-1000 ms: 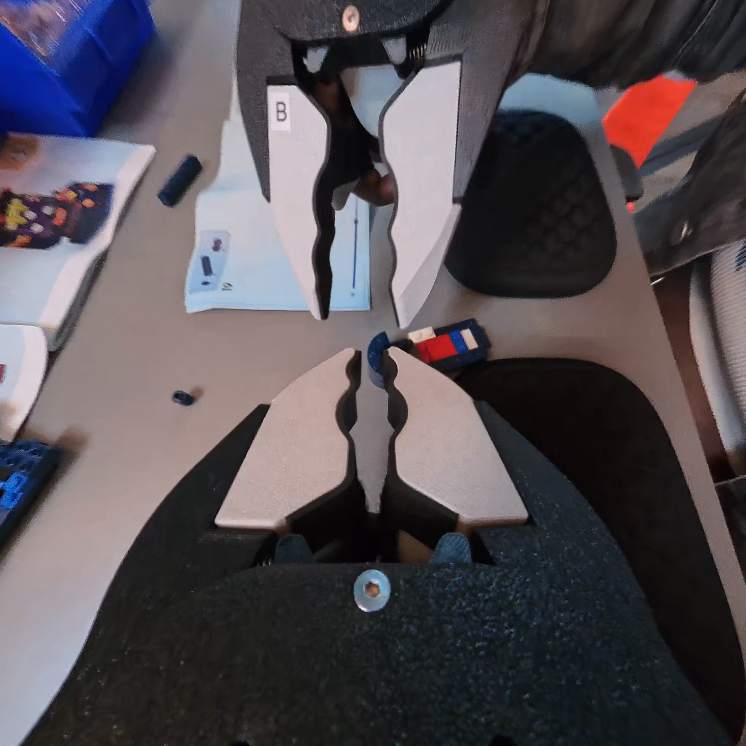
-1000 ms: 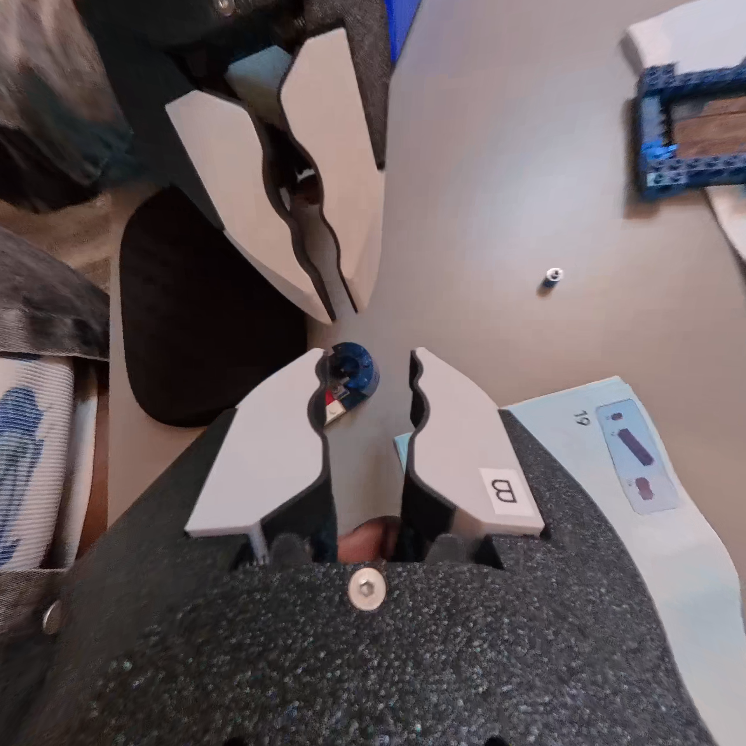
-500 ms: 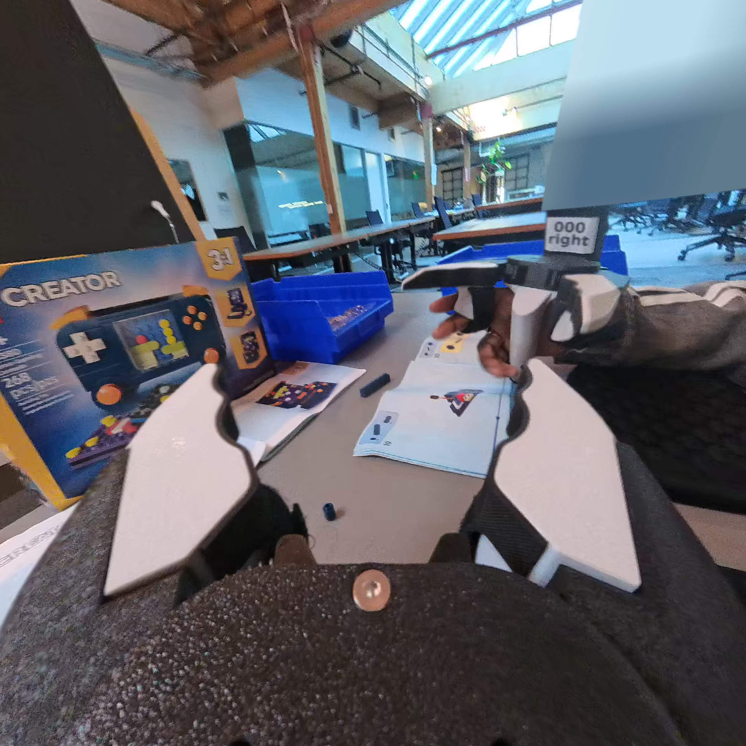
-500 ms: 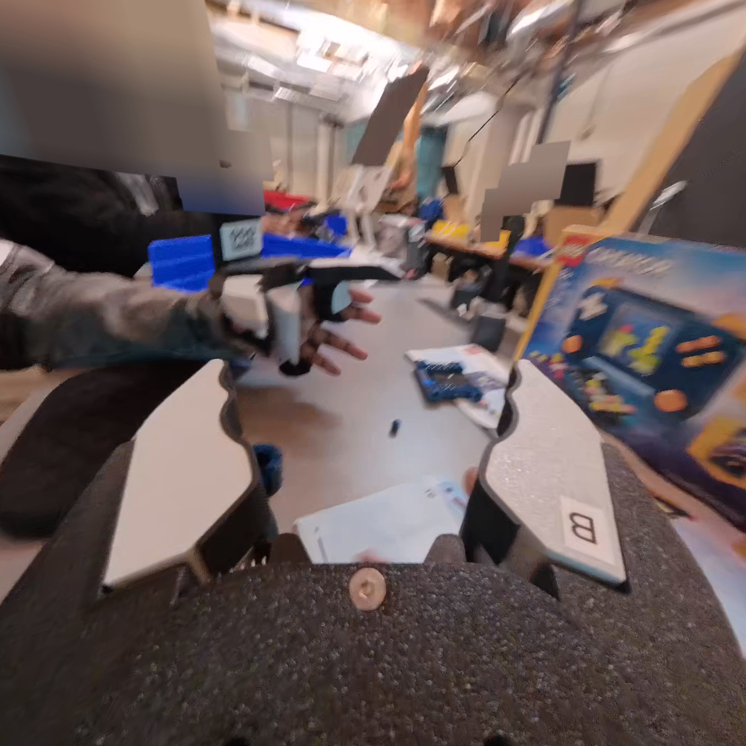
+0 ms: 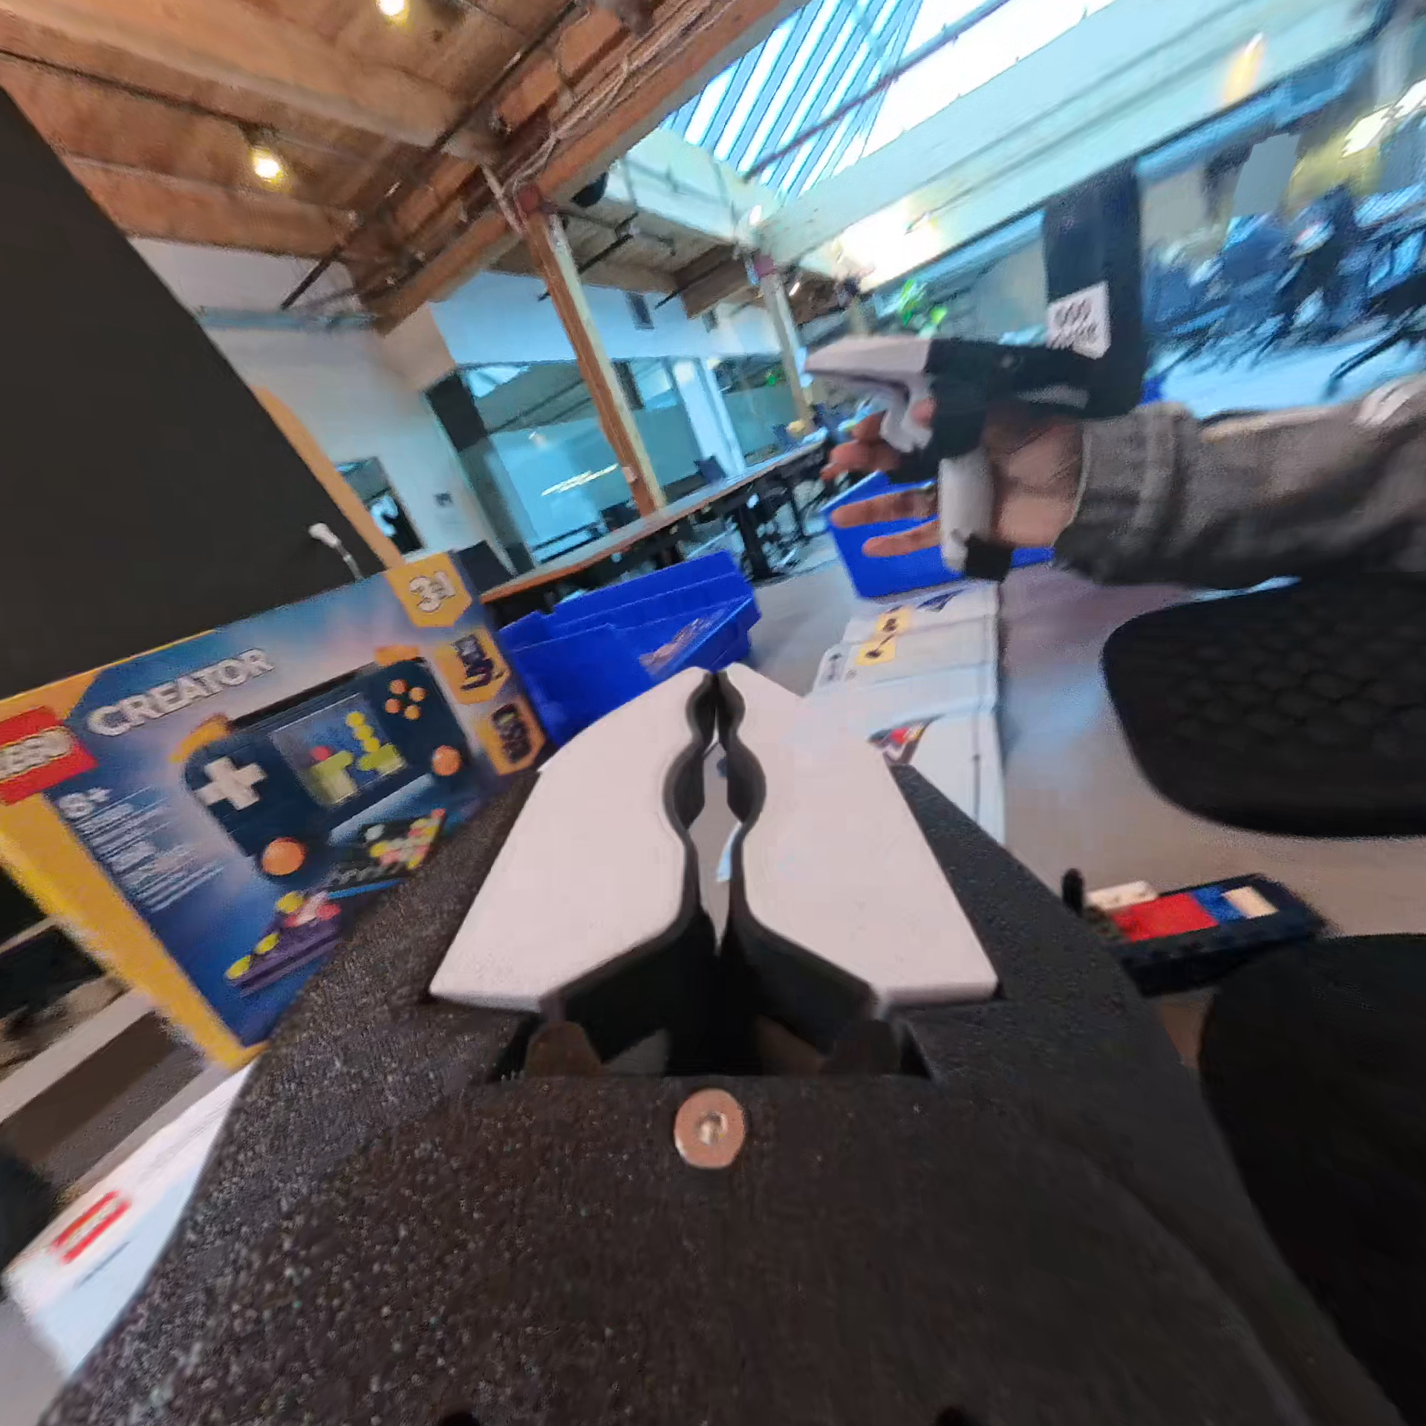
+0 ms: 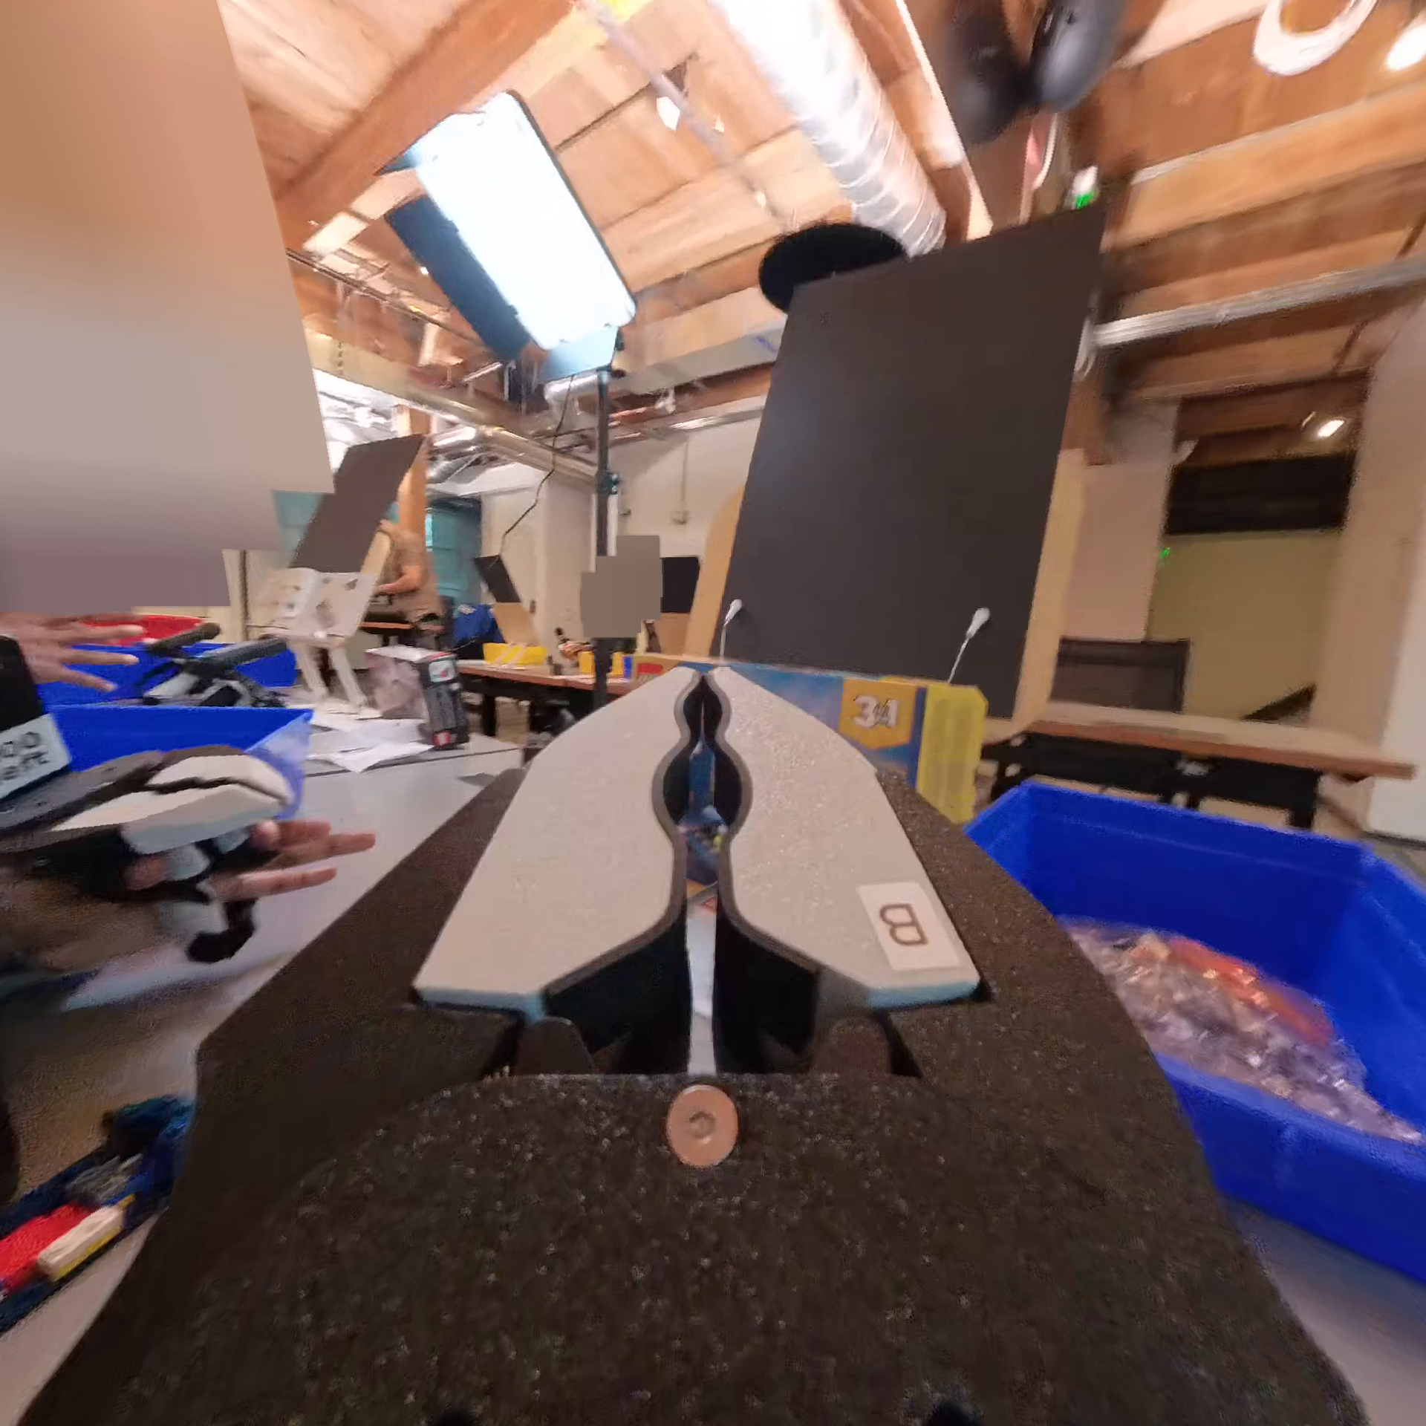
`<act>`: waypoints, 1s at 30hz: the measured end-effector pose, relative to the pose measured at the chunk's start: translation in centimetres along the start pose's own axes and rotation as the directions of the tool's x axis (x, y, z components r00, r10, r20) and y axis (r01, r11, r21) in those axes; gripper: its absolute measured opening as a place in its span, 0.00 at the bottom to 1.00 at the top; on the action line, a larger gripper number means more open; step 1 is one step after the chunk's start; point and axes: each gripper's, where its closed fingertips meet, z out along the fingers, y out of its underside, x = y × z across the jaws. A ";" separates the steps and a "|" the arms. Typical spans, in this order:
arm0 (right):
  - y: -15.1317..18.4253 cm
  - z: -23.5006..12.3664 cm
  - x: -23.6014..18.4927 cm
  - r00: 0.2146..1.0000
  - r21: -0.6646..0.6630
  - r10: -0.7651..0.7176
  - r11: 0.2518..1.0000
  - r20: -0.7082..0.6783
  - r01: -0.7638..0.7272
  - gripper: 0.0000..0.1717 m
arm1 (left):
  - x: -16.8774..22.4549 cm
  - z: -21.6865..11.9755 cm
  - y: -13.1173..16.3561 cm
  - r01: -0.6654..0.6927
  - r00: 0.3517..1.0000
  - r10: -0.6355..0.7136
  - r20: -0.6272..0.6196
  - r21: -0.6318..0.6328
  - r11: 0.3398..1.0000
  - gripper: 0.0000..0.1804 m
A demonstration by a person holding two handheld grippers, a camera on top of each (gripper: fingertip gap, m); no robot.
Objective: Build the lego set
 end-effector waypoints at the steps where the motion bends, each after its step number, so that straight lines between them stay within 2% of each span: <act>1: 0.5 0.0 0.0 0.999 -0.030 0.037 0.999 0.023 -0.036 0.00 | 0.0 0.1 0.3 -0.018 1.000 0.018 -0.001 -0.029 0.999 0.00; 2: 1.1 0.1 0.1 0.998 -0.059 0.061 0.997 0.034 -0.059 0.00 | 0.3 0.1 0.2 -0.016 1.000 0.015 -0.020 -0.028 0.999 0.00; 3: 1.4 0.2 -0.1 0.997 -0.068 0.065 0.996 0.051 -0.062 0.03 | 0.2 0.2 -0.2 0.001 1.000 -0.001 -0.002 0.002 1.000 0.05; 4: 1.3 0.6 -0.4 0.996 -0.045 0.065 0.997 0.057 -0.062 0.29 | 0.1 0.3 -0.9 0.019 1.000 -0.020 0.022 0.052 0.998 0.31; 5: 1.2 1.0 -0.5 0.996 -0.026 0.063 0.998 0.055 -0.062 0.31 | 0.1 0.6 -1.2 0.052 0.998 -0.054 0.024 0.066 0.996 0.60; 7: 3.1 0.9 -2.0 0.988 -0.152 0.069 0.987 0.136 -0.048 0.34 | 0.5 1.1 -0.3 0.128 0.992 -0.128 -0.006 0.001 0.992 0.67; 8: 4.5 0.6 -2.8 0.981 -0.257 0.051 0.966 0.186 -0.002 0.00 | 1.2 0.7 -0.3 0.089 0.995 -0.089 -0.045 -0.007 0.996 0.28; 9: 6.1 0.5 -2.7 0.983 -0.360 0.039 0.933 0.179 0.029 0.00 | 1.1 0.4 -0.2 0.024 0.999 -0.024 -0.022 -0.014 1.000 0.00; 10: 7.6 0.2 -2.7 0.982 -0.444 0.012 0.893 0.188 0.074 0.00 | 1.0 0.5 0.2 -0.025 1.000 0.024 -0.010 -0.060 0.998 0.00; 11: 8.8 0.0 -2.9 0.975 -0.491 -0.018 0.862 0.220 0.127 0.01 | 1.6 0.7 0.1 -0.055 0.997 0.052 -0.049 -0.078 0.995 0.00; 12: 9.9 -0.2 -3.2 0.968 -0.515 -0.038 0.841 0.246 0.164 0.17 | 1.9 0.8 -0.5 -0.057 0.997 0.054 -0.060 -0.053 0.997 0.00; 13: 11.0 -0.3 -3.2 0.960 -0.539 -0.063 0.817 0.274 0.207 0.37 | 2.1 0.8 -1.0 -0.051 0.996 0.048 -0.075 -0.034 0.998 0.09; 14: 12.4 -0.6 -2.8 0.951 -0.585 -0.089 0.770 0.297 0.254 0.42 | 2.6 0.8 -1.0 -0.044 0.992 0.038 -0.120 -0.046 0.998 0.26; 15: 13.9 -1.0 -2.1 0.942 -0.643 -0.096 0.708 0.321 0.292 0.39 | 3.0 0.8 -0.4 -0.031 0.985 0.014 -0.172 -0.096 0.995 0.40; 16: 15.2 -1.3 -1.5 0.933 -0.697 -0.069 0.646 0.352 0.311 0.39 | 3.6 0.6 0.3 -0.017 0.973 -0.018 -0.230 -0.150 0.989 0.47; 19: 17.4 -1.0 0.6 0.947 -0.826 0.126 0.533 0.294 0.186 0.35 | 5.0 -0.1 1.0 0.024 0.938 -0.084 -0.336 -0.178 0.984 0.48; 22: 19.3 -0.3 2.1 0.928 -0.896 0.289 0.435 0.235 0.091 0.23 | 5.8 -0.4 1.5 0.030 0.918 -0.106 -0.382 -0.200 0.979 0.48; 24: 20.6 -0.7 1.8 0.913 -0.906 0.319 0.408 0.255 0.110 0.21 | 6.2 -0.7 2.2 0.016 0.906 -0.106 -0.409 -0.217 0.976 0.47; 25: 21.1 -1.2 1.6 0.910 -0.905 0.298 0.395 0.289 0.158 0.15 | 6.3 -0.8 2.5 0.021 0.901 -0.115 -0.418 -0.223 0.974 0.48; 26: 21.1 -1.3 1.7 0.911 -0.888 0.243 0.406 0.333 0.217 0.04 | 6.5 -0.8 2.7 0.033 0.895 -0.131 -0.427 -0.229 0.973 0.47; 28: 20.1 -1.0 2.1 0.910 -0.847 0.103 0.419 0.402 0.327 0.04 | 6.8 -0.9 3.0 0.027 0.886 -0.133 -0.444 -0.237 0.971 0.46; 30: 17.9 -0.1 1.3 0.900 -0.797 0.057 0.491 0.431 0.351 0.04 | 7.5 -1.1 3.2 0.003 0.861 -0.131 -0.492 -0.252 0.968 0.44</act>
